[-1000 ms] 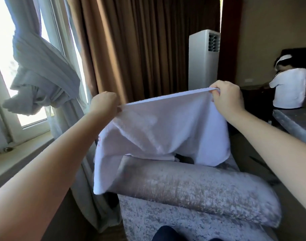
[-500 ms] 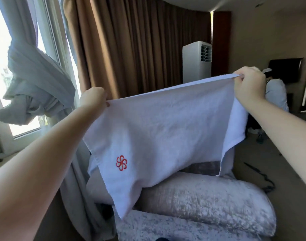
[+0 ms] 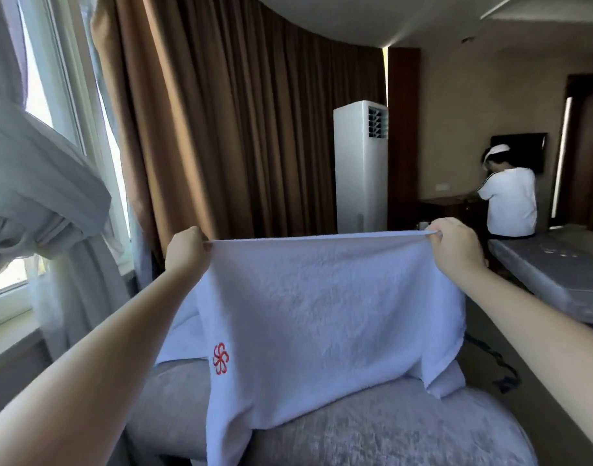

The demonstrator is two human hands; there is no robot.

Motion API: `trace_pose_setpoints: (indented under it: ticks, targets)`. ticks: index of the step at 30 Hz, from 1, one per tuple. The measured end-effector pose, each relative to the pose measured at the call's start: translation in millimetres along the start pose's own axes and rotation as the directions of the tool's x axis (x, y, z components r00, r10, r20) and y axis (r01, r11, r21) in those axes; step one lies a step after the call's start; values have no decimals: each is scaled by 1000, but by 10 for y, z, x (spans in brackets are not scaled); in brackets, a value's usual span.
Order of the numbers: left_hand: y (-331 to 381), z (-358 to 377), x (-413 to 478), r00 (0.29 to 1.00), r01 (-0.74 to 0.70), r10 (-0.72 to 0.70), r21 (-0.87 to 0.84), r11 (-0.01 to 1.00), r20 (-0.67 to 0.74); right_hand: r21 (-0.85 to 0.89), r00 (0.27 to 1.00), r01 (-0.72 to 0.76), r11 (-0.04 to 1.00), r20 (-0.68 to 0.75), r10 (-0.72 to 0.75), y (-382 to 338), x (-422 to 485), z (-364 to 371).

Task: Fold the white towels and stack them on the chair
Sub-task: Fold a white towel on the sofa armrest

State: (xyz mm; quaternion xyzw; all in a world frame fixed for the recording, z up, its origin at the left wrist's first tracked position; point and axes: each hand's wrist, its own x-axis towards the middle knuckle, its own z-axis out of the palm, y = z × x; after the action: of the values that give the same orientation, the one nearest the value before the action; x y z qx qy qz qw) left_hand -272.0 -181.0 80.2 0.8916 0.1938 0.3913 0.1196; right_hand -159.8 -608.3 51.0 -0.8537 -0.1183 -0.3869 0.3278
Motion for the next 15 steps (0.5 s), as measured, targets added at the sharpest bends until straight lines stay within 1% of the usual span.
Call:
trace_pose_setpoints:
  ticks: [2, 4, 7, 10, 12, 15]
  targets:
    - [40, 132, 93, 999, -4, 3, -41, 999, -36, 0, 1000, -5, 1000, 5, 5, 100, 72, 127]
    - [112, 176, 289, 995, -55, 49, -69, 996, -91, -19, 1000, 13, 1000, -26, -14, 102, 229, 163]
    - [337, 23, 761, 955, -186, 147, -136, 973, -257, -35, 989, 64, 997, -131, -68, -21, 599, 51]
    - [580, -298, 1127, 903, -252, 167, -174, 952, -395, -16, 960, 128, 992, -247, -128, -204, 893, -220]
    - [666, -453, 1206, 887, -272, 175, -178, 946, -428, -30, 936, 165, 986, -310, -166, -266, 958, -388]
    - [614, -531, 1018, 890, -275, 184, -169, 947, -418, -70, 918, 228, 971, -316, -239, -249, 789, -488]
